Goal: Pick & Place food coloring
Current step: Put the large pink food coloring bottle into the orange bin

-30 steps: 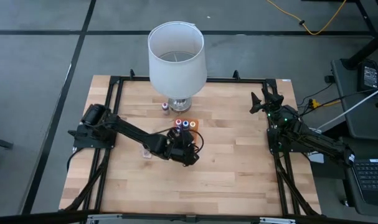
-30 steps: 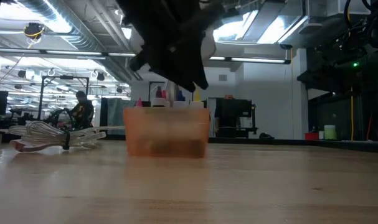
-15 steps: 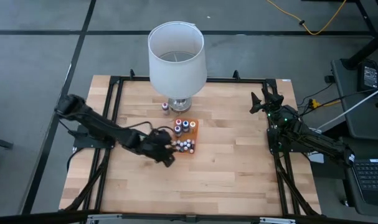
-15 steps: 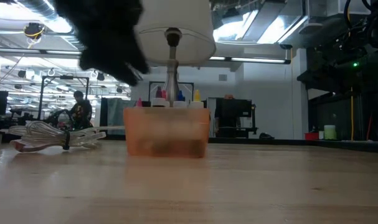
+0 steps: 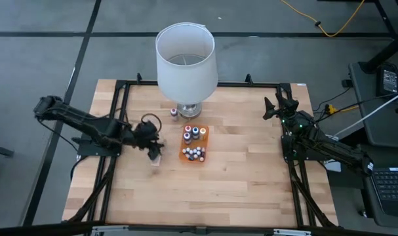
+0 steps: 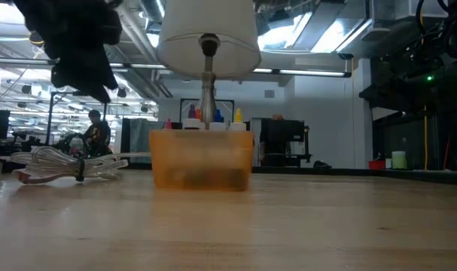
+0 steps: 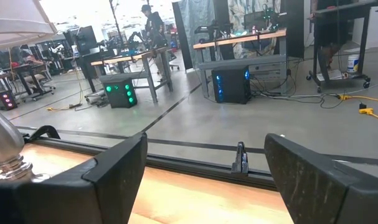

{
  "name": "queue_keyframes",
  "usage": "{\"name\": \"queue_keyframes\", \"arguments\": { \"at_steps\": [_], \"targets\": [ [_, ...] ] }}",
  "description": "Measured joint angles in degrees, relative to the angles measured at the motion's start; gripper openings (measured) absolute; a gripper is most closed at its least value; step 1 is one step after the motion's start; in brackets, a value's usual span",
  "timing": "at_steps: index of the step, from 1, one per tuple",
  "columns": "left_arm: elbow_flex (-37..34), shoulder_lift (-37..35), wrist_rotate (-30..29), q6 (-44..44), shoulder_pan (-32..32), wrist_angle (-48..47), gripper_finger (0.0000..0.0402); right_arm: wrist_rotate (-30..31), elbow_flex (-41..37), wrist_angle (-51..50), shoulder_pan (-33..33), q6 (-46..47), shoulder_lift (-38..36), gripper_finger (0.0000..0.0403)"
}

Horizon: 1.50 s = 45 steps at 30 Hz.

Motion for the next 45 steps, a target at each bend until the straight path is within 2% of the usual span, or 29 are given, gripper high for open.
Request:
{"name": "queue_keyframes", "arguments": {
  "at_steps": [4, 9, 17, 22, 30, 41, 45],
  "targets": [
    [0.0, -1.6, -3.1, 1.2, 6.4, -2.3, 0.0196, 0.0, 0.0, 0.0, 0.0, 0.0, 0.0, 0.0323],
    [0.0, -0.7, -8.7, 9.9, 14.6, 2.0, 0.0195, 0.0, 0.0, 0.0, 0.0, 0.0, 0.0, 0.0323],
    [-1.8, 5.2, -5.3, 23.3, 24.2, 13.0, 0.0196, 0.0, 0.0, 0.0, 0.0, 0.0, 0.0, 0.0323],
    [-4.7, 7.4, -6.5, 26.5, 25.1, 18.1, 0.0196, 0.0, 0.0, 0.0, 0.0, 0.0, 0.0, 0.0323],
    [-12.3, 7.4, -8.8, 29.9, 25.1, 32.6, 0.0195, 0.0, 0.0, 0.0, 0.0, 0.0, 0.0, 0.0323],
    [-17.1, 7.4, -10.7, 30.1, 25.1, 39.2, 0.0191, 0.0, 0.0, 0.0, 0.0, 0.0, 0.0, 0.0323],
    [-17.2, 7.4, -10.7, 33.1, 25.1, 41.0, 0.019, 0.0, 0.0, 0.0, 0.0, 0.0, 0.0, 0.0323]
  ]
}}
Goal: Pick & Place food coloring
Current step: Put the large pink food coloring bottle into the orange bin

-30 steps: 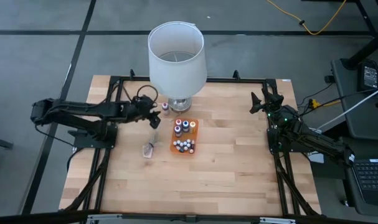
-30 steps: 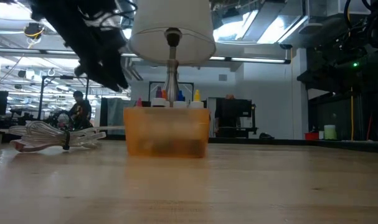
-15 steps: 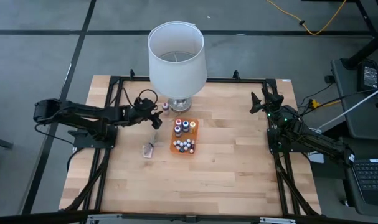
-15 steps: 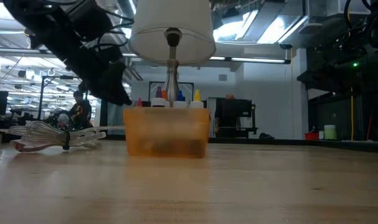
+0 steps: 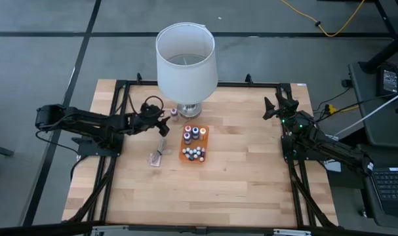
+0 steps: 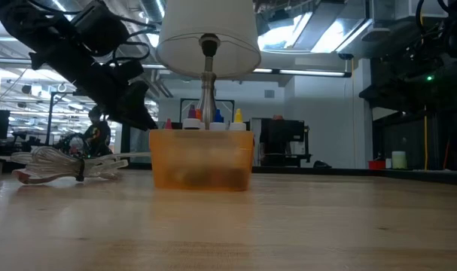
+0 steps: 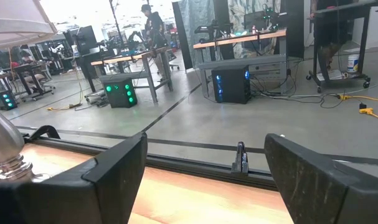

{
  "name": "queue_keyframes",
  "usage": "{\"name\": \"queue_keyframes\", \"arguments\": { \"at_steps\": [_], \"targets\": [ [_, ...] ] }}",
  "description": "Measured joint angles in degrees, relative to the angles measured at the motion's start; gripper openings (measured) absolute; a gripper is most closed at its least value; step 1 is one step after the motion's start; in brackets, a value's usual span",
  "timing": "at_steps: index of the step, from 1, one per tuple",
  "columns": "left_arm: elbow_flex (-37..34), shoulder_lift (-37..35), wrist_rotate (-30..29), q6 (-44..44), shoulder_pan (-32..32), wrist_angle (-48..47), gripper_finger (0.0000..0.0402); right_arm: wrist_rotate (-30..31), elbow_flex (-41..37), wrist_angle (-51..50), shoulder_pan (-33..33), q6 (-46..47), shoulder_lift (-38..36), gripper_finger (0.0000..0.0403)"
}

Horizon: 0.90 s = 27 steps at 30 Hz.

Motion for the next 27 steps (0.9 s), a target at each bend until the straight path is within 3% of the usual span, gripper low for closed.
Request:
{"name": "queue_keyframes", "arguments": {
  "at_steps": [5, 27],
  "targets": [
    [0.0, 1.0, 0.1, 3.9, 0.0, 3.1, 0.0196, 0.0, 0.0, 0.0, 0.0, 0.0, 0.0, 0.0323],
    [2.4, 9.0, 2.2, 3.4, 3.5, 9.6, 0.0208, 0.0, 0.0, 0.0, 0.0, 0.0, 0.0, 0.0323]
  ]
}}
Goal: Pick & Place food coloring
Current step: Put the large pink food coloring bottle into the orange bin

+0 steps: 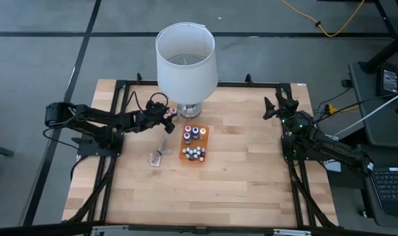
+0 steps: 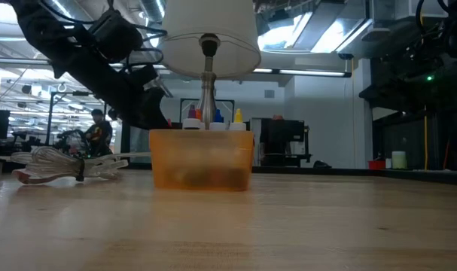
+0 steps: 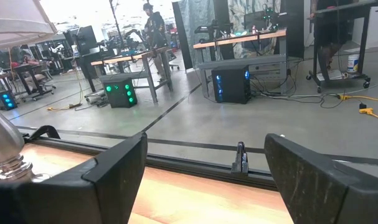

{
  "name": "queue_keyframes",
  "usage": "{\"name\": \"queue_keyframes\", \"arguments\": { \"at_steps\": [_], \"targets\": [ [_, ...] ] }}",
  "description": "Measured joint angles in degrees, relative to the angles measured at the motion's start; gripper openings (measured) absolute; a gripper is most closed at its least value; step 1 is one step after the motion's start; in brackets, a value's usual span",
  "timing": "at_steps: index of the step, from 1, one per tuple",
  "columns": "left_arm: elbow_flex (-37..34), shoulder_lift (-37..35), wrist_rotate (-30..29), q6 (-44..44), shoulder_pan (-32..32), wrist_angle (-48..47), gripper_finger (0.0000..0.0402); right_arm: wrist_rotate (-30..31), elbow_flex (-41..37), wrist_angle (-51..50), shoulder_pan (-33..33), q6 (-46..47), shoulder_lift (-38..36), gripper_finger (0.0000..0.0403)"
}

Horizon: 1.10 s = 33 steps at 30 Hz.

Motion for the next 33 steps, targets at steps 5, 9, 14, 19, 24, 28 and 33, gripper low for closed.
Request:
{"name": "queue_keyframes", "arguments": {
  "at_steps": [5, 9, 14, 19, 24, 28, 33],
  "targets": [
    [0.0, 1.9, 1.1, 0.2, 0.0, 2.2, 0.0209, 0.0, 0.0, 0.0, 0.0, 0.0, 0.0, 0.0323],
    [0.0, 2.4, 1.2, 0.1, 0.0, 2.6, 0.0206, 0.0, 0.0, 0.0, 0.0, 0.0, 0.0, 0.0323],
    [0.1, 2.4, 0.4, 0.1, 0.0, 3.0, 0.0207, 0.0, 0.0, 0.0, 0.0, 0.0, 0.0, 0.0323],
    [0.1, 2.4, -0.1, -0.1, 0.0, 3.1, 0.0205, 0.0, 0.0, 0.0, 0.0, 0.0, 0.0, 0.0323],
    [0.1, 2.4, -0.8, -0.5, 0.0, 3.1, 0.0203, 0.0, 0.0, 0.0, 0.0, 0.0, 0.0, 0.0323],
    [0.1, 2.7, -0.8, -0.5, 0.0, 3.2, 0.0202, 0.0, 0.0, 0.0, 0.0, 0.0, 0.0, 0.0323],
    [0.1, 4.2, 1.2, -0.5, 0.0, 3.7, 0.02, 0.0, 0.0, 0.0, 0.0, 0.0, 0.0, 0.0323]
  ]
}}
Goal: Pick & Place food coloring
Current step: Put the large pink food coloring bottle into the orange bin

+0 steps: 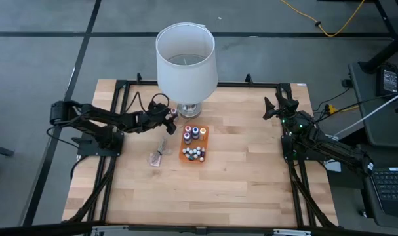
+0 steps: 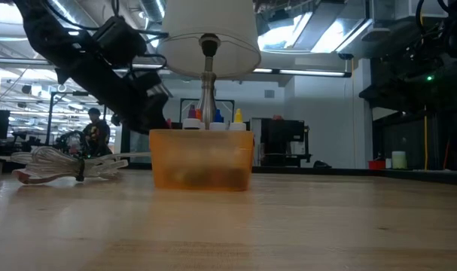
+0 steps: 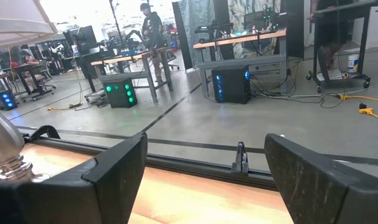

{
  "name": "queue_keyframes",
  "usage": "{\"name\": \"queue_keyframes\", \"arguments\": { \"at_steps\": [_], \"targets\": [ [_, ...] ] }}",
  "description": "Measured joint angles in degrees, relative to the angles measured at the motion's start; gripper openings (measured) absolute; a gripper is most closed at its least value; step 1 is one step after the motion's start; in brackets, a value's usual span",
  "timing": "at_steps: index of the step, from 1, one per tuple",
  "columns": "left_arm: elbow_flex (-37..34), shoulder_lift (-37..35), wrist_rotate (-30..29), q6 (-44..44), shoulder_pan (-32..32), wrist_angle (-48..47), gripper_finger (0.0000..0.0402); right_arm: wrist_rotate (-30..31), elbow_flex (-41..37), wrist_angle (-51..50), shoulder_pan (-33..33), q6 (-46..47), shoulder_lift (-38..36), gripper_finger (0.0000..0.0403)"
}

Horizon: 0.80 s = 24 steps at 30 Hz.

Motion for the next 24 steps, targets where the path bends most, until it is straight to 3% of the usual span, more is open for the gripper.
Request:
{"name": "queue_keyframes", "arguments": {
  "at_steps": [19, 24],
  "targets": [
    [0.3, 0.3, 1.3, 1.9, 2.0, 1.9, 0.02, 0.0, 0.0, 0.0, 0.0, 0.0, 0.0, 0.0323],
    [0.3, 0.3, 4.5, 2.9, 2.1, 1.6, 0.0174, 0.0, 0.0, 0.0, 0.0, 0.0, 0.0, 0.0323]
  ]
}}
